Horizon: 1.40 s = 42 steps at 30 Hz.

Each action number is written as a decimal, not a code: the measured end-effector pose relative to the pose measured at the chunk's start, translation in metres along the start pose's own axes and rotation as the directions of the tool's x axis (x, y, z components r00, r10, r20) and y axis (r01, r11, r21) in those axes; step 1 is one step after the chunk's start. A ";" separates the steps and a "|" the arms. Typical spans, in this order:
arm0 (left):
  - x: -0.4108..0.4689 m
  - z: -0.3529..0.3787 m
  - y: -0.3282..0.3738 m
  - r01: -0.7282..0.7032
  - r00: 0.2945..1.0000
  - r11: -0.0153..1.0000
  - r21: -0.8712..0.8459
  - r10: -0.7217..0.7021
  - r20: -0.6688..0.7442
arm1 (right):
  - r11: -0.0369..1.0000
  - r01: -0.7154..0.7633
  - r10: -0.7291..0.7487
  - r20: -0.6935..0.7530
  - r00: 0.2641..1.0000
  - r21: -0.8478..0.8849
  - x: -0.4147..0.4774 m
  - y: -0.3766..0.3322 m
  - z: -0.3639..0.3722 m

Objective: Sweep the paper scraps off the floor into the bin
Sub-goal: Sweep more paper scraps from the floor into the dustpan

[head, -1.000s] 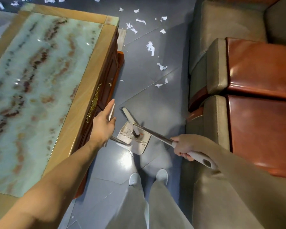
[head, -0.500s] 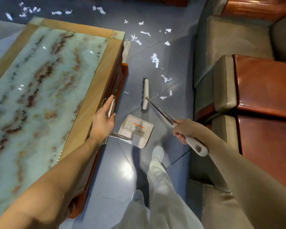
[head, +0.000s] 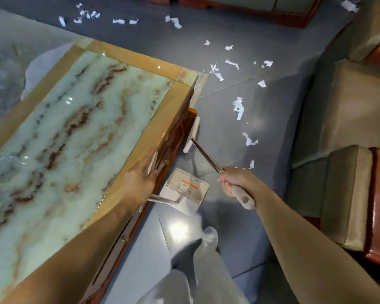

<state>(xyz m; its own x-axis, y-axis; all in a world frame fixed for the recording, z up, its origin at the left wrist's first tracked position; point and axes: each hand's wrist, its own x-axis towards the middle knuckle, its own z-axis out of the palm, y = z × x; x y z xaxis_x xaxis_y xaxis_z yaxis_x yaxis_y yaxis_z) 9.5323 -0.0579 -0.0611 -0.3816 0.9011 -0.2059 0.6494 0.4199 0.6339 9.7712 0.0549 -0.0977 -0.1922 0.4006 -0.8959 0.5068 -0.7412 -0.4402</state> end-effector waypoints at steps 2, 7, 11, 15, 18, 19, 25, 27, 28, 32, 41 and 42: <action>0.011 0.000 0.001 0.026 1.000 1.000 -0.009 -0.027 -0.017 | 0.999 -0.009 0.009 -0.016 1.000 -0.033 0.018 -0.005 0.004; 0.026 0.007 0.013 0.010 0.999 1.000 -0.013 -0.009 0.048 | 0.968 -0.077 0.043 -0.143 0.989 -0.238 0.017 -0.001 -0.019; 0.043 0.015 0.029 -0.098 0.980 0.992 -0.081 0.110 0.167 | 0.981 -0.145 0.120 -0.184 0.976 -0.128 -0.006 0.010 -0.047; 0.064 0.030 0.042 -0.219 0.943 0.970 -0.106 0.238 0.234 | 0.988 -0.148 0.135 -0.206 0.969 -0.047 -0.048 0.012 -0.066; 0.076 0.036 0.052 -0.271 0.911 0.958 -0.098 0.288 0.295 | 0.929 -0.127 0.031 -0.269 0.963 -0.348 -0.077 0.009 -0.070; 0.080 0.038 0.054 -0.281 0.904 0.955 -0.099 0.298 0.306 | 0.875 -0.141 -0.005 -0.300 0.954 -0.463 -0.082 0.008 -0.069; 0.094 0.038 0.067 -0.308 0.883 0.947 -0.089 0.319 0.344 | 0.769 -0.241 -0.066 -0.448 0.891 -0.592 -0.069 0.020 -0.060; 0.098 0.040 0.070 -0.290 0.878 0.954 -0.080 0.298 0.374 | 0.765 -0.269 -0.062 -0.482 0.874 -0.586 -0.062 0.027 -0.058; 0.098 0.041 0.072 -0.283 0.876 0.956 -0.078 0.291 0.384 | 0.769 -0.283 -0.044 -0.489 0.871 -0.573 -0.058 0.030 -0.057; 0.110 0.048 0.082 -0.291 0.871 0.953 -0.082 0.299 0.390 | 0.845 -0.295 0.095 -0.418 0.903 -0.446 -0.046 0.040 -0.053; 0.130 0.057 0.100 -0.291 0.874 0.950 -0.114 0.313 0.372 | 0.947 -0.187 0.156 -0.135 0.979 -0.261 -0.087 0.026 -0.035; 0.132 0.055 0.100 -0.287 0.878 0.950 -0.121 0.311 0.365 | 0.955 -0.187 0.160 -0.132 0.978 -0.230 -0.093 0.023 -0.037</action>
<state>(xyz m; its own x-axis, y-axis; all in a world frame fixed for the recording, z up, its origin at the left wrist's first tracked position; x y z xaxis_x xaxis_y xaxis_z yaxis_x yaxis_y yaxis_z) 9.5831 0.1091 -0.0658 0.1071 0.9608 -0.2558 0.6474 0.1279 0.7514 9.8319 0.0202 -0.0221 0.0039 0.3447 -0.9387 0.7133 -0.6589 -0.2389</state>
